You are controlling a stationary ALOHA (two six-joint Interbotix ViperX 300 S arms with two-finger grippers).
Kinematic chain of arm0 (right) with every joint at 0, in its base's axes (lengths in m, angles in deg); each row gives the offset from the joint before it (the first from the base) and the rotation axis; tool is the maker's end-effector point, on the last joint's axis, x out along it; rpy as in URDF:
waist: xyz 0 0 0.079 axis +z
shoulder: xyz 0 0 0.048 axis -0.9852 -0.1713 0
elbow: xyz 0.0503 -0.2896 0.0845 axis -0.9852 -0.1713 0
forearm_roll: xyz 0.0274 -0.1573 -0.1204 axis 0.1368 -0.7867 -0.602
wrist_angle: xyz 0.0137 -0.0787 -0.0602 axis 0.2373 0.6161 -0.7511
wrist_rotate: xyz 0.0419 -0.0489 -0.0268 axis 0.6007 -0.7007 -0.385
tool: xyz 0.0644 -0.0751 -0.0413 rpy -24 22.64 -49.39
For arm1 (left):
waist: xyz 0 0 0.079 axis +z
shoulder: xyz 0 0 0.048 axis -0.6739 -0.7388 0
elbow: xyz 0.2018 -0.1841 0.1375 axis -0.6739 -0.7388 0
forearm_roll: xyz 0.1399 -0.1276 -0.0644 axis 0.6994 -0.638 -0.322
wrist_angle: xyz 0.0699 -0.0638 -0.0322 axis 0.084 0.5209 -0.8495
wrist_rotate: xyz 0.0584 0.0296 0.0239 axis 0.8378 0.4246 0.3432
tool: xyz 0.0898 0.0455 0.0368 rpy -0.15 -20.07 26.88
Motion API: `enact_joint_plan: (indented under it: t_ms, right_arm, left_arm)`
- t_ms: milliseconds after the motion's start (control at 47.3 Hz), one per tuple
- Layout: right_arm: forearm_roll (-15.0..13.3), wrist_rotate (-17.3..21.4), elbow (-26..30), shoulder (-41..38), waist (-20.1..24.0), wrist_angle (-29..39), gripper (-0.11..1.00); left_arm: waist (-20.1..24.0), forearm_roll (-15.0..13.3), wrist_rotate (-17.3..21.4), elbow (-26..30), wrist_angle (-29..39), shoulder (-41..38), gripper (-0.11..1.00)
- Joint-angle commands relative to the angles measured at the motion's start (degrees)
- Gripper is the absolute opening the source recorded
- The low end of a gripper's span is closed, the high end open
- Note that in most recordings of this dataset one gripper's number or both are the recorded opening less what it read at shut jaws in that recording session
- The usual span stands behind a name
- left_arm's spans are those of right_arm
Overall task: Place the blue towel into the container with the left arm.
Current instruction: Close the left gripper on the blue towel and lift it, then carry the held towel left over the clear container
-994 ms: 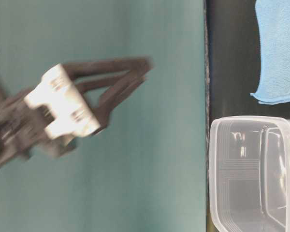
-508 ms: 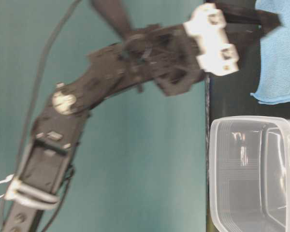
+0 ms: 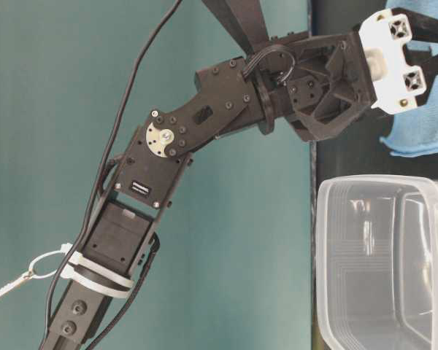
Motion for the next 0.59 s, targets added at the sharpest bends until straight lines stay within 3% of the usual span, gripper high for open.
enact_joint_plan:
  t_ms: [0,148,211,359,571]
  right_arm:
    - [0.0,-0.09,1.05,-0.35,0.18,-0.35,0.72]
    - [0.0,-0.09,1.05,-0.26,0.18,-0.35,0.72]
    - [0.0,-0.09,1.05,-0.26,0.18,-0.26,0.72]
    - [0.0,-0.09,1.14,0.0,0.18,-0.26,0.72]
    - [0.0,-0.62,0.97,0.7,0.18,-0.26,0.72]
  left_arm:
    - [-0.79,0.18,0.35,0.0,-0.7,0.18,0.56]
    - [-1.23,0.18,0.62,0.26,-0.53,0.26,0.15]
    - [-1.14,0.18,0.62,0.88,-0.35,0.62,0.05]
    - [-0.88,0.18,0.79,3.6,0.88,4.39,0.05]
    - [-0.09,0.18,0.79,5.98,8.0,14.68,0.05]
